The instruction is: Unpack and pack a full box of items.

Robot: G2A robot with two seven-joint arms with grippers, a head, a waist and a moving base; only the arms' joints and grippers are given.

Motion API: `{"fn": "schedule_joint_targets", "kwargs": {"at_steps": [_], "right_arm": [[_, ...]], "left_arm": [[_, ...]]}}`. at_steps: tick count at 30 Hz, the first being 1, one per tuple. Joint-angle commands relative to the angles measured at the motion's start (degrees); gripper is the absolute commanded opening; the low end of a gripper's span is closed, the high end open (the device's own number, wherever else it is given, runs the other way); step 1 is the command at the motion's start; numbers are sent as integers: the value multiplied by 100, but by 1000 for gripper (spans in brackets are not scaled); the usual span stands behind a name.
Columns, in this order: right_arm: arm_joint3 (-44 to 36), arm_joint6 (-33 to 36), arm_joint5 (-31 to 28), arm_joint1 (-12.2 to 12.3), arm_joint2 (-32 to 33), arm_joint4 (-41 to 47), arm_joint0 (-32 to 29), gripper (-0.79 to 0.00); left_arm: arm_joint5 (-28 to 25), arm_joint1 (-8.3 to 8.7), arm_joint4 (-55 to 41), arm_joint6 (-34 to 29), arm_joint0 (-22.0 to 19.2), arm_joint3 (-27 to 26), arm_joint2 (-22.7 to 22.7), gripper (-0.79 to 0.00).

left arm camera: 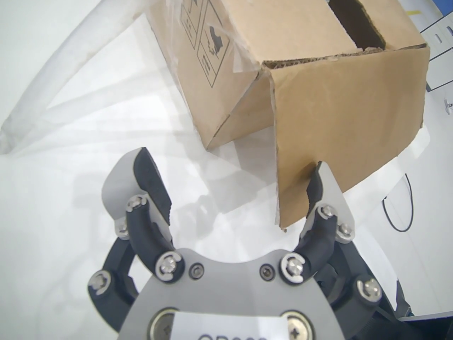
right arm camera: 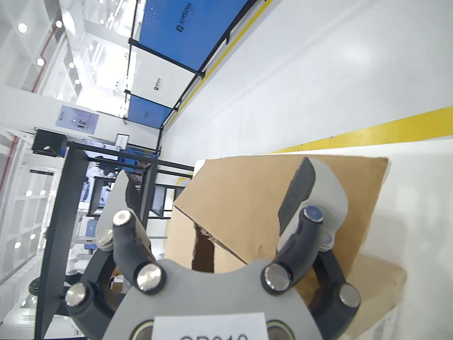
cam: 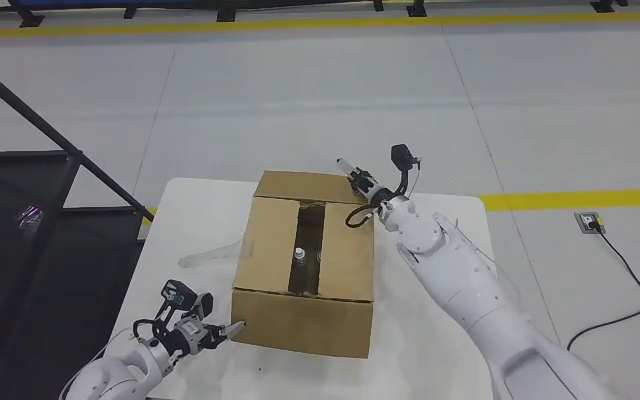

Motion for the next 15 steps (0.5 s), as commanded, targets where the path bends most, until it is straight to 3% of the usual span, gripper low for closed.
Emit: {"fn": "schedule_joint_targets", "kwargs": {"at_steps": [1,6,10,15], "right_arm": [[-74,208,-308,12,103,130,-20,0],[-712,1708,-594,105,391,785,-244,0],[-1374,2992,-86,191,454,998,-459,0],[-1994,3391,756,218,278,598,-712,0]], "left_arm": [[-36,8,-54,11,-4,-18,-18,0],[-95,34,-164,173,75,-221,-178,0],[-110,56,-338,391,202,-354,-420,0],[-66,70,-535,639,316,-367,-648,0]]}}
